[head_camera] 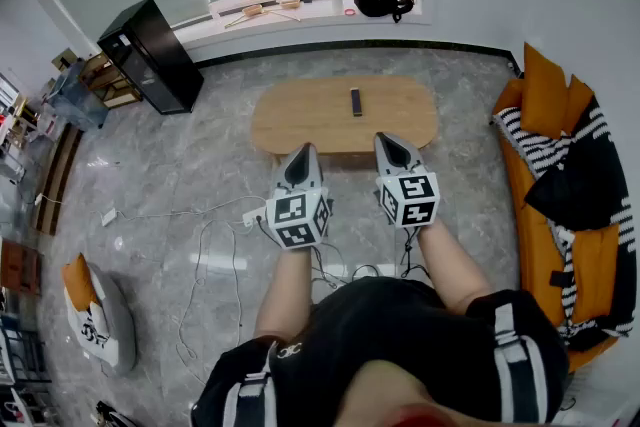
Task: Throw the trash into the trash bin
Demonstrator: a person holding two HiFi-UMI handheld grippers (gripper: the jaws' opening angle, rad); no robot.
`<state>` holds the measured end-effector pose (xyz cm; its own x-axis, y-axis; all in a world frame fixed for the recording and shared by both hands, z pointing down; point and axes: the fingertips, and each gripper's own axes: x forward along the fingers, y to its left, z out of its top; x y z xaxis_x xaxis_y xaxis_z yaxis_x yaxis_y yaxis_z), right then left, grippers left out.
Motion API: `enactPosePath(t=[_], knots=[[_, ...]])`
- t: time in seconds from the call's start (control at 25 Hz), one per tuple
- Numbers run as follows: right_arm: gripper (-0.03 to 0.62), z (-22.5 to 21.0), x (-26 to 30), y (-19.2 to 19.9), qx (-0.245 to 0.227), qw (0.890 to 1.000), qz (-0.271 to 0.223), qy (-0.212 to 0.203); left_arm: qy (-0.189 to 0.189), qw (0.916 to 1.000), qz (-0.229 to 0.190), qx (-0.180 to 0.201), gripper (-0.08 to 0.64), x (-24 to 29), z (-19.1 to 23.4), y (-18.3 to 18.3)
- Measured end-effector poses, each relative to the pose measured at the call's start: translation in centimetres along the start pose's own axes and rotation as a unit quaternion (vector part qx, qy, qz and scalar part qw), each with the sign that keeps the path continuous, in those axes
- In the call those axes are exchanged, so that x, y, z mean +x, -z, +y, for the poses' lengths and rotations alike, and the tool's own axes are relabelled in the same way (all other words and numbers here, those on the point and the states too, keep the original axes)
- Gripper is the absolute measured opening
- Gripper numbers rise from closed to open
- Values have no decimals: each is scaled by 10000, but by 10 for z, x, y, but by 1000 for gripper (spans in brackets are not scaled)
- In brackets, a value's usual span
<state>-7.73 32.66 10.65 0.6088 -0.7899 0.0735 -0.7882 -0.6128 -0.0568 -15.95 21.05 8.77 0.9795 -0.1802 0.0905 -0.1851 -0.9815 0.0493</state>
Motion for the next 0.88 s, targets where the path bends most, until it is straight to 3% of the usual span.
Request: enactPosePath(t=[0.32,0.88], knots=[[5,23,11,4,-141,9999,58,15,53,10000,5,16,8,-3,21,1],[5,64,38,12,87,9996,-24,267,182,9998,41,-80,8,-8,83,12]])
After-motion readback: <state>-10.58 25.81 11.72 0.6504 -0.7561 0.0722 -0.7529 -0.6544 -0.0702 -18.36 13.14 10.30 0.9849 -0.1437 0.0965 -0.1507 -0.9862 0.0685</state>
